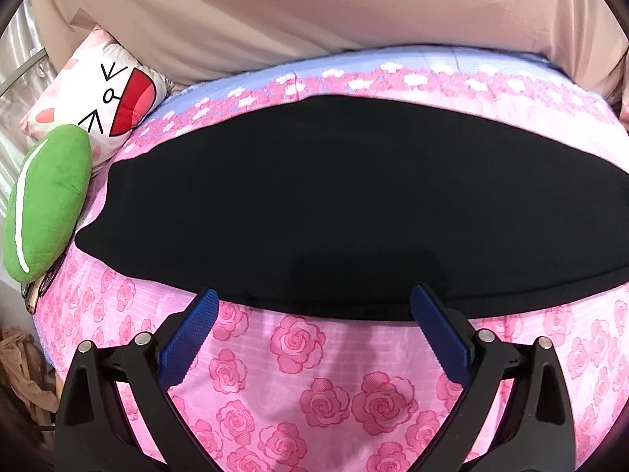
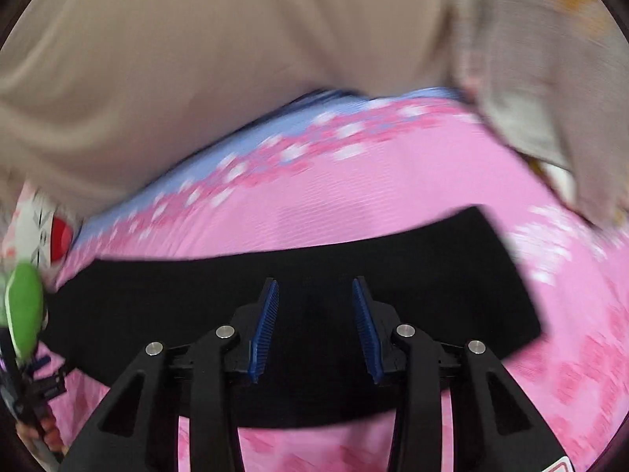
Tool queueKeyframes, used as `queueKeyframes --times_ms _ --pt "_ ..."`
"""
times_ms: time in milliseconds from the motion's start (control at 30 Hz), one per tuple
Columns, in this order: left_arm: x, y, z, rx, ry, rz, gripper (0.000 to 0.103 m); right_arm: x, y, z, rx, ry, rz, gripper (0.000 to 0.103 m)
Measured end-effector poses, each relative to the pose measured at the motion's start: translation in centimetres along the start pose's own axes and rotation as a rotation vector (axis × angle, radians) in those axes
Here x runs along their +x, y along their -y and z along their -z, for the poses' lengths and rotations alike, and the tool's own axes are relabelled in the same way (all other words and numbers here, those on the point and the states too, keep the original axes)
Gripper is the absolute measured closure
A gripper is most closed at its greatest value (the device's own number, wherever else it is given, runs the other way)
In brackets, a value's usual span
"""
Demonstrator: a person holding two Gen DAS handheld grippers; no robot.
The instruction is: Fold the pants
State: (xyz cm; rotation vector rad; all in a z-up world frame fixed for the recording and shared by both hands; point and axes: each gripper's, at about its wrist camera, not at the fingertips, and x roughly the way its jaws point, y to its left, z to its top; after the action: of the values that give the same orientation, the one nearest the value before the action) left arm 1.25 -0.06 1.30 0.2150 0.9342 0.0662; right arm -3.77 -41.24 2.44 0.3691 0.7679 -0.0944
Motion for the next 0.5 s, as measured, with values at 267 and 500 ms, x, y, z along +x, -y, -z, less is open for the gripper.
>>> queueKeyframes --times_ms 267,500 --pt "2.3 -2.3 1.0 -0.035 -0.093 0.045 0.007 4.1 -1.9 -2.3 0.035 -0.005 0.071 0.073" --pt "1.9 -4.0 0.6 -0.069 -0.053 0.046 0.007 0.7 -8.3 6.2 -0.119 -0.092 -0.044 0.067"
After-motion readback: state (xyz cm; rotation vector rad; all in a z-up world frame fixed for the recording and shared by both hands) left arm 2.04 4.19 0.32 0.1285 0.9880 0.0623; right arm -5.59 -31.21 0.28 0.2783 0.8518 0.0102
